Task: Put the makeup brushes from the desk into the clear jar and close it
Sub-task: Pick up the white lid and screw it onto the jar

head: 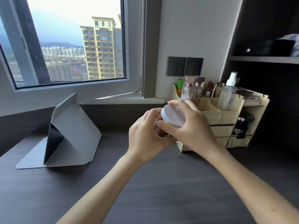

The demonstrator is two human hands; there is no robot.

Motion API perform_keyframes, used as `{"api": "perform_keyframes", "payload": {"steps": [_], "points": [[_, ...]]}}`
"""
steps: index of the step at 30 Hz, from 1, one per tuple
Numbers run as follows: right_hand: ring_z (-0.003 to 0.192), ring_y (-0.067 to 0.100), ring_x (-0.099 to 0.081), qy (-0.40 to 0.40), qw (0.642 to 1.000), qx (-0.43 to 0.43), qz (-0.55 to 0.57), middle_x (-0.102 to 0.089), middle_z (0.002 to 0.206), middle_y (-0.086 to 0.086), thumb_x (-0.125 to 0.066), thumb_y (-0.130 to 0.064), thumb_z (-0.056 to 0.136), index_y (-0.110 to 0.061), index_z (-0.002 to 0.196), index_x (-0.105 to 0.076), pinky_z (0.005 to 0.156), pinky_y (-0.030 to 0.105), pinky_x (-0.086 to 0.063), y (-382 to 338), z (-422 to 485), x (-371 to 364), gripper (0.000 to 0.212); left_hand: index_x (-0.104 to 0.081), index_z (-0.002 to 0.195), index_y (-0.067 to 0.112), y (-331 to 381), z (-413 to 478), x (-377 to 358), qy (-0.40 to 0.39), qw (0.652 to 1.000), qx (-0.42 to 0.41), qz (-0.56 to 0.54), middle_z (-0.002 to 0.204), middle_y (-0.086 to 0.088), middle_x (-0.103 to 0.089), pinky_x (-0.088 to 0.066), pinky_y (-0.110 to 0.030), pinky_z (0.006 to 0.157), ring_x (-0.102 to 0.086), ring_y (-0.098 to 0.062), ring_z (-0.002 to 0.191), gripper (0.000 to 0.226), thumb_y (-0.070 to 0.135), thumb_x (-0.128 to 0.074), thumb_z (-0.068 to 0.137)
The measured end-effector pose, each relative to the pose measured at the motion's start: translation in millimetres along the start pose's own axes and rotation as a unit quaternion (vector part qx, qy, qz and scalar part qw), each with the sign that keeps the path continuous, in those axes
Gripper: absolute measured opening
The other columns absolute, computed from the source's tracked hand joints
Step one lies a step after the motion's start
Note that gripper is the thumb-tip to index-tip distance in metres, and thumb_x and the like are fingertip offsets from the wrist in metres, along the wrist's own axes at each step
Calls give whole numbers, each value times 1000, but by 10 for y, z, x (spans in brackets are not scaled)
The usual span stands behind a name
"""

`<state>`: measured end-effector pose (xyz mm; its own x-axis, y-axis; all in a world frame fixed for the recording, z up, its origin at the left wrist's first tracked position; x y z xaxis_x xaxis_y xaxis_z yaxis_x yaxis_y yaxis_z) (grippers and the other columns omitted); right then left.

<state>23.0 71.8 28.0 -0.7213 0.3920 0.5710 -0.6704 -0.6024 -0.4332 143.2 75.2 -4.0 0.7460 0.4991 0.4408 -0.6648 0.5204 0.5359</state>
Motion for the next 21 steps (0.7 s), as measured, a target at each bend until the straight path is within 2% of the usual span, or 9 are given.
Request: {"api": "perform_keyframes", "payload": {"steps": [2, 4, 6, 9, 10, 14, 17, 21], "points": [[95, 8, -53, 52, 999, -1, 2, -56, 110, -8, -68, -57, 68, -30, 112, -56, 73, 18, -44, 81, 57, 317, 54, -47, 128, 34, 151, 102, -156, -54, 997, -36, -47, 115, 17, -59, -37, -13, 88, -51, -3, 107, 79, 47, -77, 57], [92, 8, -53, 117, 993, -6, -7, -56, 104, -9, -62, -56, 72, -30, 107, -56, 73, 20, -45, 208, 108, 687, 44, -39, 137, 34, 215, 205, -256, -91, 992, -57, -69, 128, 15, -52, -29, -13, 97, -42, -5, 119, 85, 45, -77, 61], [92, 8, -53, 178, 984, -11, -22, -55, 103, -8, -61, -51, 77, -28, 105, -57, 72, 20, -45, 353, 160, 1029, 37, -43, 134, 33, 184, 316, -295, -92, 990, -49, -92, 128, 13, -52, -33, -19, 101, -44, -7, 120, 77, 46, -74, 65], [91, 10, -52, 232, 969, -22, -81, -57, 109, 1, -63, -46, 81, -22, 109, -59, 70, 10, -37, 556, 280, 1343, 37, -56, 123, 29, 131, 450, -398, -86, 989, -27, -118, 119, 8, -60, -42, -36, 100, -53, -13, 114, 55, 40, -68, 70], [92, 13, -53, 245, 964, -26, -103, -57, 111, 4, -64, -45, 81, -20, 110, -59, 71, 12, -38, 623, 328, 1391, 38, -58, 120, 30, 123, 480, -465, -92, 987, -17, -127, 117, 8, -61, -43, -37, 100, -54, -14, 113, 51, 37, -67, 71], [94, 28, -60, 274, 947, -18, -165, -57, 112, 13, -65, -38, 81, -12, 108, -60, 77, 34, -47, 843, 500, 1403, 38, -60, 120, 28, 188, 585, -810, -138, 977, 3, -161, 115, 8, -60, -44, -39, 99, -55, -15, 111, 42, 18, -66, 79], [91, 32, -61, 266, 942, 5, -205, -57, 110, 17, -64, -36, 80, -7, 107, -61, 75, 37, -49, 944, 610, 1309, 40, -55, 128, 23, 313, 691, -1076, -169, 973, 1, -161, 116, 10, -56, -45, -34, 99, -55, -15, 112, 50, 3, -59, 82], [86, 37, -63, 229, 944, 12, -236, -59, 107, 18, -62, -40, 78, -6, 102, -61, 73, 40, -51, 1081, 744, 1178, 42, -40, 140, 25, 428, 853, -1430, -220, 967, 27, -126, 139, -2, -52, -44, -35, 99, -50, -23, 122, 62, -1, -50, 84]]}}
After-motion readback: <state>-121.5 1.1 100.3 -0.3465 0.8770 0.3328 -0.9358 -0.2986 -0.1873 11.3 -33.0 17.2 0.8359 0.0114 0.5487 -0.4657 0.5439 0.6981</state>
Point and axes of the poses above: each hand's wrist, its own z-axis towards the middle knuckle, its own x-axis out of the back of the hand, y = z × x, the point moved 10 cm from there along z, towards the middle knuckle
